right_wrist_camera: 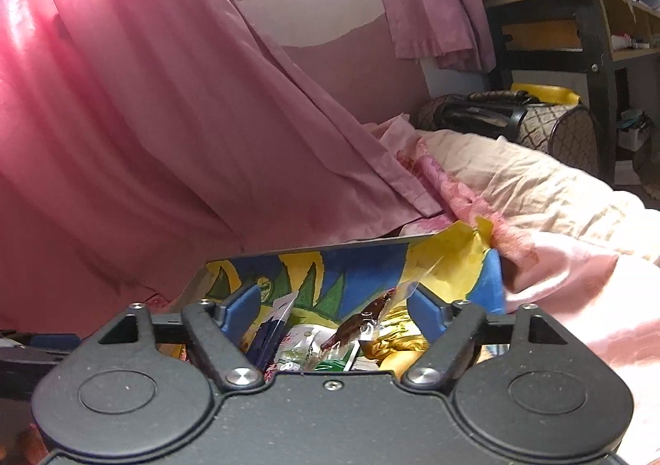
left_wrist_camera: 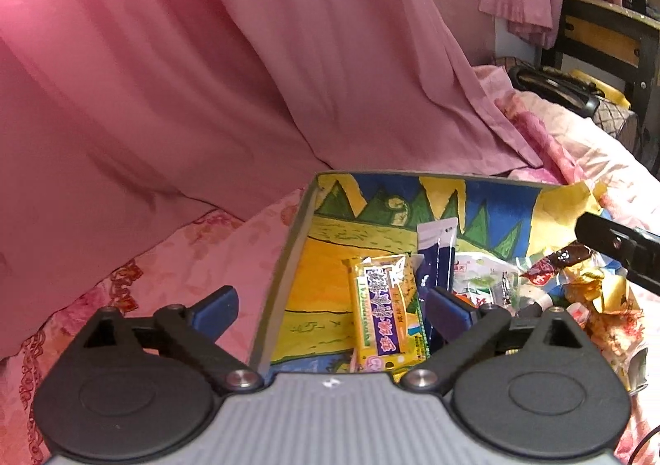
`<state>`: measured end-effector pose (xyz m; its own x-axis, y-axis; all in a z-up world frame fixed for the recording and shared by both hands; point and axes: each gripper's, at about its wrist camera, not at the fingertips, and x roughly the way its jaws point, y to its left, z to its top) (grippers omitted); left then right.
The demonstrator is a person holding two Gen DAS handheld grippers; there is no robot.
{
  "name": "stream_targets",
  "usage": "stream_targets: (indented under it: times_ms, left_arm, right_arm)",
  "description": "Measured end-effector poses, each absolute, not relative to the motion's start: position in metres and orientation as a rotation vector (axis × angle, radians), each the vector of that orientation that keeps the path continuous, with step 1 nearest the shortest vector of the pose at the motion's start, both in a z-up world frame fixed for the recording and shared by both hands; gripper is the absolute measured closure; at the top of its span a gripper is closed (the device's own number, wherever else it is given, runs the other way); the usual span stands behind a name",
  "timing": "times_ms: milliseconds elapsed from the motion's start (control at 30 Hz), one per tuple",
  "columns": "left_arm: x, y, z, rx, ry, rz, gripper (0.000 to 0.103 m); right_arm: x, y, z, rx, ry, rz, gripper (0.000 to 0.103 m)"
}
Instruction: Organize snacks
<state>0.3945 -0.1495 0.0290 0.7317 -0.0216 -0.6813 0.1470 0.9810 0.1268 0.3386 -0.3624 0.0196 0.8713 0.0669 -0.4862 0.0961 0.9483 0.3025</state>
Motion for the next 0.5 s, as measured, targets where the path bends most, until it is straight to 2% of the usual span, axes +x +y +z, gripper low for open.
stream_targets:
  times_ms: [233, 500]
  left_arm:
    - [0.379, -0.142, 0.044, 0.145, 0.714, -0.087, 0.001]
    - [0.360, -0.131, 0.056, 0.113, 0.706, -0.081, 0.001]
  right_arm:
    - [0.320, -0.363, 0.037, 0.297, 0.480, -0.017, 0.007]
    - [0.303, -0.354, 0.047, 0.271, 0.478, -0.006, 0.003]
